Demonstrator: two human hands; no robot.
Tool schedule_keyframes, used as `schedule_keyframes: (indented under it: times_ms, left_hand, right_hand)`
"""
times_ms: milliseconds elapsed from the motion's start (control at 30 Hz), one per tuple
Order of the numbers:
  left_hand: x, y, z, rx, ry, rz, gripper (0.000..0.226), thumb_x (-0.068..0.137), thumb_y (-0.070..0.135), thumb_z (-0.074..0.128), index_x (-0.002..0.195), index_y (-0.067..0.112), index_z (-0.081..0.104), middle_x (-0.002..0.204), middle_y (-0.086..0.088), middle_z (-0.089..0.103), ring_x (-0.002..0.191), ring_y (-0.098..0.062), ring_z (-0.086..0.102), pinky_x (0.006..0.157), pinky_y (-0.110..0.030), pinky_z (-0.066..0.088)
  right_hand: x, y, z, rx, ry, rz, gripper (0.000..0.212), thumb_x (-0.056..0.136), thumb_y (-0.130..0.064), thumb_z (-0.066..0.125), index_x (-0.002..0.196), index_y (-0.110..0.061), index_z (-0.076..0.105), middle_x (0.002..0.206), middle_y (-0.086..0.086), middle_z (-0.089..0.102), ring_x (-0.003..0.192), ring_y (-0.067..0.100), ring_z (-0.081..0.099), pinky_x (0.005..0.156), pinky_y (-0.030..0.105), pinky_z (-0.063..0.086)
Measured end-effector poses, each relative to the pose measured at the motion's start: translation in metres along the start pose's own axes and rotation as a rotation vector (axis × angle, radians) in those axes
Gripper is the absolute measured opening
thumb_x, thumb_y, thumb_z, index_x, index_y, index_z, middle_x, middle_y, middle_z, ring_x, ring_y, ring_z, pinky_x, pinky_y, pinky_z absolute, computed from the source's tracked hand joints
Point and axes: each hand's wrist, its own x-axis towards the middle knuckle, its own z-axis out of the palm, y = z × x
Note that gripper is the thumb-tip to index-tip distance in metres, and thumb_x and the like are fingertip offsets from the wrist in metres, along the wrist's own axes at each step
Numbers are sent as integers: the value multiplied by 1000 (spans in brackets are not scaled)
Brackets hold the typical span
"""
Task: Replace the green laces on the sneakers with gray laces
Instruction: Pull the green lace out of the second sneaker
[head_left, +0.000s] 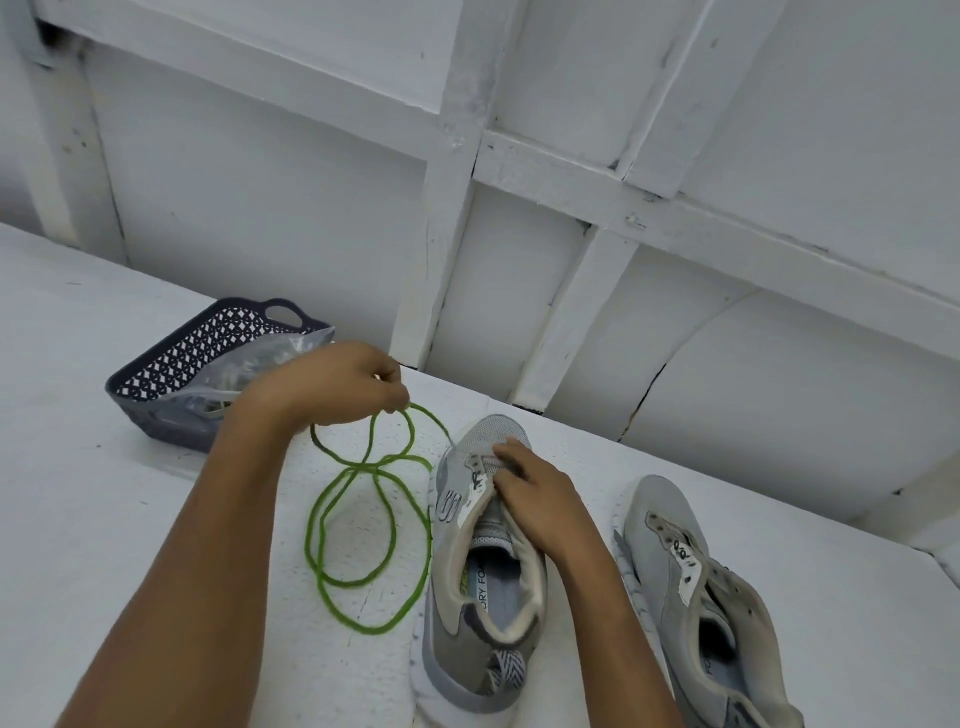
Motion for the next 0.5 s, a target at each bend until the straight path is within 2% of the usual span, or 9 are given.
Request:
schedule_keyframes:
  times_ms: [67,133,200,267,333,367,433,500]
  left_hand:
    - [0,1,0,29,-23,68,14,90,37,68,79,29,70,70,9,64,65,-11,55,62,-27,41]
    - [0,1,0,15,-34,112,8,87,41,71,80,37,72,76,12,67,72,-8,60,69,-27,47]
    - [0,3,1,31,-11,156,6,85,44,73,79,43,72,95,20,66,91,-3,62,84,-31,51]
    - [0,8,3,35,16,206,4,84,45,74,80,44,72,107,22,64,103,-2,60,94,-37,50]
    - [-2,16,5,-25,-8,249,4,87,39,73,83,39,73,97,16,71,94,-3,66,88,-38,55]
    - [-4,20,5,-72,-23,271,5,89,35,71,84,34,73,87,12,73,82,-2,67,79,-32,57]
    - [-6,28,8,-112,-17,302,8,92,28,68,87,25,72,74,5,71,59,2,61,56,-17,48]
    - [-5,32,11,-118,49,320,7,93,28,68,87,25,72,72,6,69,59,-1,60,55,-19,47]
  right_hand:
    - [-3,-1,-2,-11,120,-16,40,99,-25,46,139,-27,52,144,-5,54,132,17,47,108,31,35]
    - [-7,-4,-6,42,217,-73,40,99,-26,48,139,-27,50,141,-7,54,132,15,45,104,29,35]
    - [-12,-10,-10,122,203,-130,40,101,-31,50,140,-32,49,139,-12,53,132,7,42,100,22,31]
    - [-16,-18,-14,126,126,-196,38,102,-37,49,139,-37,49,138,-14,51,131,1,40,103,20,30]
    - [-19,-25,-16,94,66,-253,32,102,-40,48,133,-36,56,132,-17,56,124,-2,45,102,20,34]
    - [-21,-28,-17,85,63,-268,27,103,-40,47,125,-34,62,124,-19,61,114,-3,51,96,19,39]
    - [-25,-32,-21,129,84,-268,24,104,-36,45,104,-29,68,99,-17,70,88,-3,59,76,14,43]
    - [-30,-33,-24,214,77,-256,26,105,-31,45,91,-23,66,79,-12,70,74,3,62,68,15,44]
